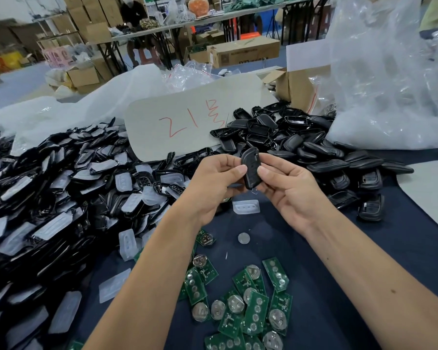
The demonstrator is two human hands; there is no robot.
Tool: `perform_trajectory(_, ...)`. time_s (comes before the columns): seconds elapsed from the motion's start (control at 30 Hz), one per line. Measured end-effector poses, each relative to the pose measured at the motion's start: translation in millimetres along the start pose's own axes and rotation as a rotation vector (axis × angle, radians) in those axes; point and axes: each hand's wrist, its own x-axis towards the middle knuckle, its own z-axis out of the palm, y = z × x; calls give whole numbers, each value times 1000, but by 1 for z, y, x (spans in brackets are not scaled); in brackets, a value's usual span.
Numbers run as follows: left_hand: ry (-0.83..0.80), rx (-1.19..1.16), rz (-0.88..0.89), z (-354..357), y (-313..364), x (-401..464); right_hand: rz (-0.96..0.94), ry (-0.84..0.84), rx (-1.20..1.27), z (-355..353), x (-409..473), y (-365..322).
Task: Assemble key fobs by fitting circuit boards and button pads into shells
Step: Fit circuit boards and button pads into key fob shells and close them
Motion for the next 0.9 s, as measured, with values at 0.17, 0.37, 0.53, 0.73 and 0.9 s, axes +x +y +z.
perform_trajectory(0.17,172,489,248,3,-5,3,-166,179,-342,7,-3,5)
perform_trajectory(0.37,120,804,563,7,-6,-1,-156,173,-210,15,-11,11)
perform_trajectory(0.53,24,649,451,0,-2,-4,-132,179,-165,15,-8,9)
perform_trajectory(0.73,298,1091,126,-37,-6,4,-86,146,-46,12,-3,11)
perform_trajectory(0.9,166,1255,-5,-42,-13,6,-65,101,-64,10,-2,12)
